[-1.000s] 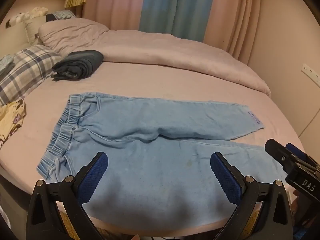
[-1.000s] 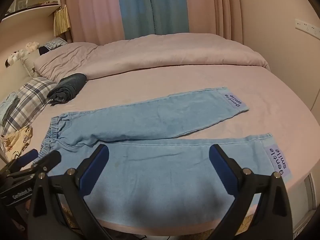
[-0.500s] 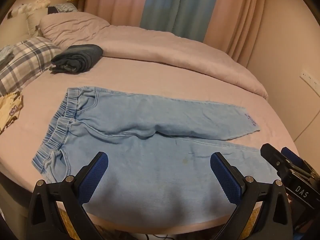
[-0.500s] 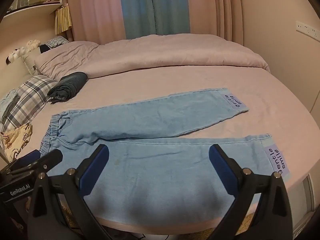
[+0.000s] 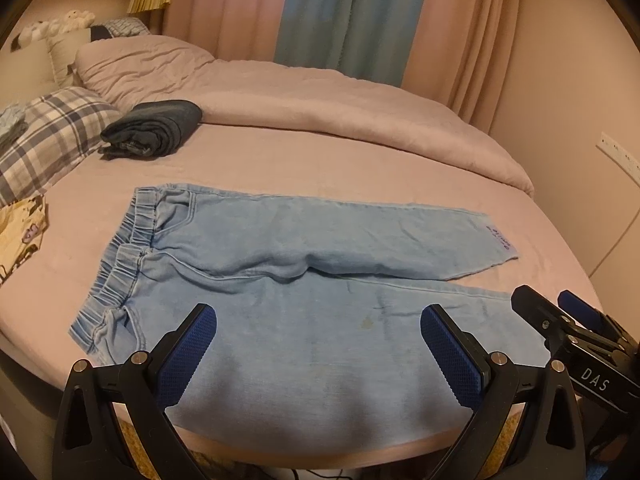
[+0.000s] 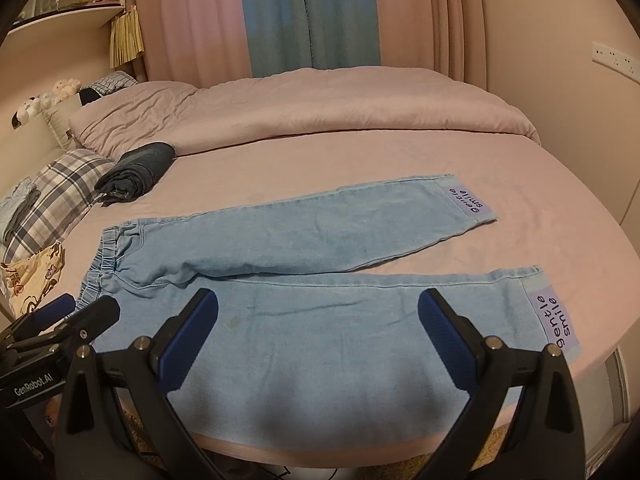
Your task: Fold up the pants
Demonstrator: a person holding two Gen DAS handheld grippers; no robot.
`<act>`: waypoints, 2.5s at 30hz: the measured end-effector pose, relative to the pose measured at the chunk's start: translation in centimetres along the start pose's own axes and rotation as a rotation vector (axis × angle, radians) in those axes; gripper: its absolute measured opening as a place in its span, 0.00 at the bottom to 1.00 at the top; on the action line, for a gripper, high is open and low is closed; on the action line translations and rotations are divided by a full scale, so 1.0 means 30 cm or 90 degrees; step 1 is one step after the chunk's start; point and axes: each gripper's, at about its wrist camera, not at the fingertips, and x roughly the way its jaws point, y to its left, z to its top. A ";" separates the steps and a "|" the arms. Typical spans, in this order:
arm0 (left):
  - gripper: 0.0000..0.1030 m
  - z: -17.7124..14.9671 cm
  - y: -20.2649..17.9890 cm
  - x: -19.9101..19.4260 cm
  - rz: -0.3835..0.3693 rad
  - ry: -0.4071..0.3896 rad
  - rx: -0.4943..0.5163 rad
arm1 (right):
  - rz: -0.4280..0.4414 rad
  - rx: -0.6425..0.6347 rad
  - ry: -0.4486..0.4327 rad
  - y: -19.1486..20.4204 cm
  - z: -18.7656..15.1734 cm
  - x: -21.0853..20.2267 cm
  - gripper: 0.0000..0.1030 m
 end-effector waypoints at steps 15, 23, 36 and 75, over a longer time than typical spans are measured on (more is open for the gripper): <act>1.00 0.004 -0.025 -0.010 0.009 -0.007 0.022 | 0.005 -0.004 0.004 0.010 -0.009 -0.006 0.98; 1.00 0.003 -0.027 -0.010 0.007 -0.006 0.025 | 0.004 -0.001 0.003 0.010 -0.011 -0.005 0.98; 1.00 -0.006 -0.030 -0.006 0.007 -0.001 0.024 | 0.003 -0.004 0.010 0.010 -0.017 0.006 0.98; 1.00 -0.007 -0.031 -0.001 0.003 0.004 0.027 | 0.002 -0.005 0.019 0.010 -0.021 0.023 0.98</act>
